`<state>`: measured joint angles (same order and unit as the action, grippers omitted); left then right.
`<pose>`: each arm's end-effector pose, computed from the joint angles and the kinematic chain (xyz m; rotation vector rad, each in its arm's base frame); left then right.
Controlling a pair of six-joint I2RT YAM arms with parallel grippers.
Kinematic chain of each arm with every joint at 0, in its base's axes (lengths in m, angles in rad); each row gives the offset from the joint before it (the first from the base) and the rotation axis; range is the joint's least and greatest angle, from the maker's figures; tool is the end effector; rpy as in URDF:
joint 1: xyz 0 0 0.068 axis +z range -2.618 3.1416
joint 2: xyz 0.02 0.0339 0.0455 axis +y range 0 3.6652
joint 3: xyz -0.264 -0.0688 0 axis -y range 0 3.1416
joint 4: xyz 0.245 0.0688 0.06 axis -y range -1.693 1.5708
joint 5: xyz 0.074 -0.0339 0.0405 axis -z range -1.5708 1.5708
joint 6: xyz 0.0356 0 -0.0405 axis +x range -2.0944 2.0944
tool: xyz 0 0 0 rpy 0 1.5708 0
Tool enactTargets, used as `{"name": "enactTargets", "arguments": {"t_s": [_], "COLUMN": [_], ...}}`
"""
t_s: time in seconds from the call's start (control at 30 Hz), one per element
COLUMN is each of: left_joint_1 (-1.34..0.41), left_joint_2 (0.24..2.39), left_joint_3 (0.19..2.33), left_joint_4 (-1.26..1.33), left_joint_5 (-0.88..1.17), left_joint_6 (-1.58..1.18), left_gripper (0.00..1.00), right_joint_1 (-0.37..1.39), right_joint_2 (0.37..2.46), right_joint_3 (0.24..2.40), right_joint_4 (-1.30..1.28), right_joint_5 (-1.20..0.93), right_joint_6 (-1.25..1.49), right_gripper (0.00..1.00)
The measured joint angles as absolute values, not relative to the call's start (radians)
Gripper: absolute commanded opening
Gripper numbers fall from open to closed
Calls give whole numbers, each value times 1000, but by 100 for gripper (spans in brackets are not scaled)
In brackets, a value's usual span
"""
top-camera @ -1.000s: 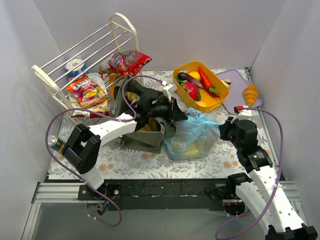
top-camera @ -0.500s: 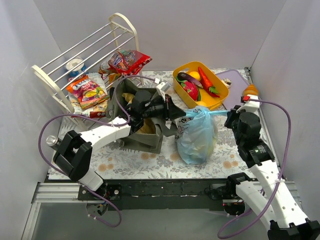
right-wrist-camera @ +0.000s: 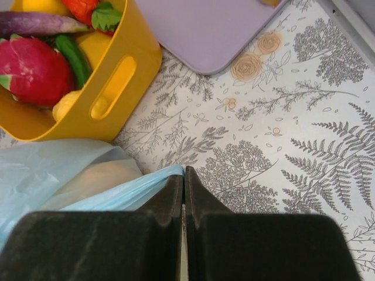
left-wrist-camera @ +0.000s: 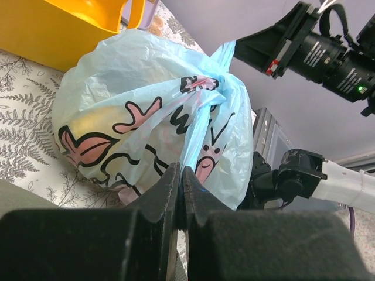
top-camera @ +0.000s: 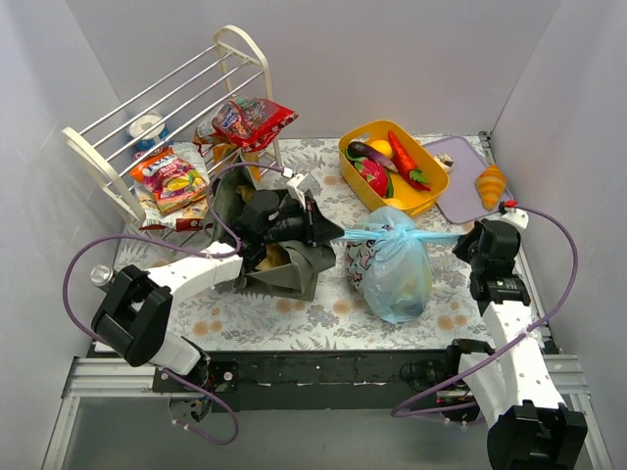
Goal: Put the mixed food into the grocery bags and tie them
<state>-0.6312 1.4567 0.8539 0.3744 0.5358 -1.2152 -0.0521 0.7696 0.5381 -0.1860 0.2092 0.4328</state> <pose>0.2538 -0.2080 0.2626 -0.1673 2.1581 -1.6898 0.1815 -0.0169 0.2553 0.6048 1.8842 0.0394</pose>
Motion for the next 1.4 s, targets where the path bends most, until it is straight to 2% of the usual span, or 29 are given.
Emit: {"name": "enactTargets", "arguments": {"t_s": [0.33,0.7,0.9,1.13,1.17,1.2,1.23,1.27,1.33,1.37,1.4], "left_joint_1": [-676,-705,-595,-593,-594,-594,-595,-598,-607,-616,-624], "left_joint_2": [1456,1445,1336,1331,1338,1346,1356,1366,1384,1397,1407], "left_joint_3": [974,929,905,906,910,916,927,939,969,997,1020], "left_joint_4": [298,239,171,161,160,158,157,157,150,135,126], "left_joint_5": [561,519,473,490,498,506,511,515,519,521,519], "left_joint_6": [-1070,-996,-968,-952,-950,-949,-947,-941,-931,-928,-916], "left_gripper": [0,0,0,0,2,12,36,49,66,79,84], "right_joint_1": [-110,-330,-521,-522,-522,-522,-522,-522,-512,-501,-487], "right_joint_2": [782,846,963,962,962,963,963,965,973,978,983], "right_joint_3": [681,571,547,548,548,549,551,555,566,575,583], "right_joint_4": [-228,-221,-168,-116,-110,-104,-100,-99,-94,-94,-94], "right_joint_5": [234,58,335,371,355,332,302,272,203,177,156], "right_joint_6": [438,500,501,475,468,463,458,453,442,439,437], "right_gripper": [1,1,1,1,1,1,2,16,35,54,74]}}
